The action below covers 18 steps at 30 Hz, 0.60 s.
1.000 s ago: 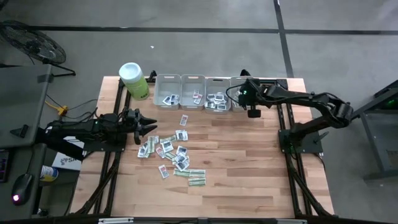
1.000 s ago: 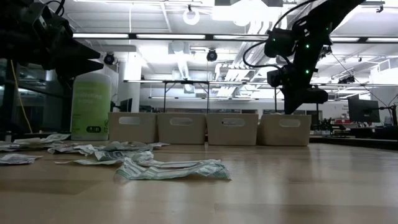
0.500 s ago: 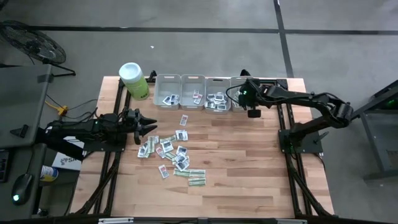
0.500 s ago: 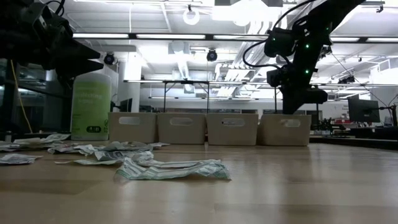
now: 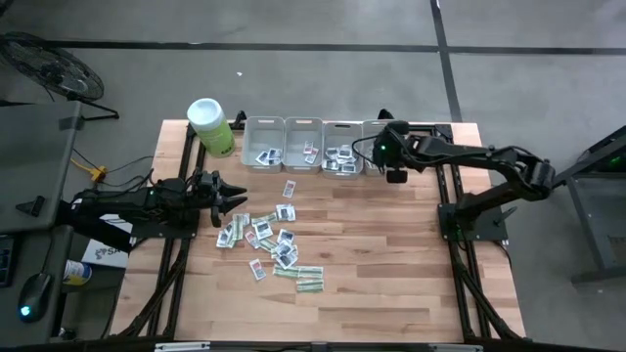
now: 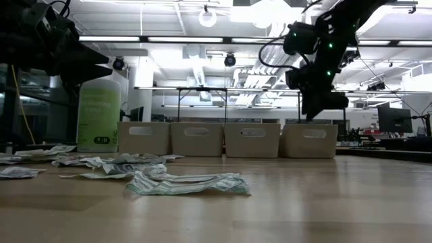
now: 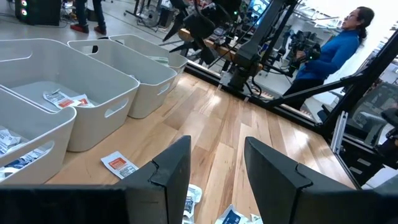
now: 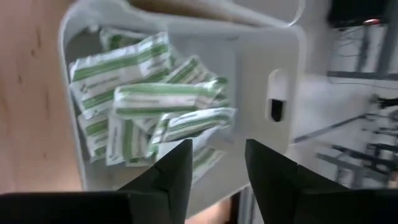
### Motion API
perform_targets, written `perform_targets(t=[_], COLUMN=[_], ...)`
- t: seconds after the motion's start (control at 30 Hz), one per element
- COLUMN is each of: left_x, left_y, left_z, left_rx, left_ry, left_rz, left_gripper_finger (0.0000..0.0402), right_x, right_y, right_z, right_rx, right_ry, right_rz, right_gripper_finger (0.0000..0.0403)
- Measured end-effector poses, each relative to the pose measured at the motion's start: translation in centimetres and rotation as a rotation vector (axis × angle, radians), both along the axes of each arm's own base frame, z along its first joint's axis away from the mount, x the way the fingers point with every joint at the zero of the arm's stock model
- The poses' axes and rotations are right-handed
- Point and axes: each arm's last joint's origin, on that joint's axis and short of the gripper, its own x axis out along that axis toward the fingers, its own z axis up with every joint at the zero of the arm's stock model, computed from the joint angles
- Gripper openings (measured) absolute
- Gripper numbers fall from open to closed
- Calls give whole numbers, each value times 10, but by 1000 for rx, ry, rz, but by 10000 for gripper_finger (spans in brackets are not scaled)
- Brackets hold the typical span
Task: Pick & Place First Aid Supplies
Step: Put the bandage into the right gray bin
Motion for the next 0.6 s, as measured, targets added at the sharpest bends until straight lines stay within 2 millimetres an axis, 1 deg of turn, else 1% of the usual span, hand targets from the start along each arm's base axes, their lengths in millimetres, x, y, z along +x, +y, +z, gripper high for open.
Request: perform_targets(t=[0.1,0.23,0.3,0.43,0.5,0.6], left_x=[0,0,0,0,0,0], left_y=[0,0,0,0,0,0], left_z=[0,0,0,0,0,0], left_rx=[0,0,0,0,0,0], left_ry=[0,0,0,0,0,0], left_rz=[0,0,0,0,0,0], left_gripper_finger=[150,150,150,150,150,150], right_x=[9,26,35,48,53,57], right_y=[8,22,31,52,63,79], right_z=[9,27,35,43,44,44], right_rx=[-31,17,115,403,514,612], right_ry=[-26,-164,-259,-419,-467,-486], right_rz=[12,45,89,232,293,356], right_gripper_finger=[142,143,142,142,142,142])
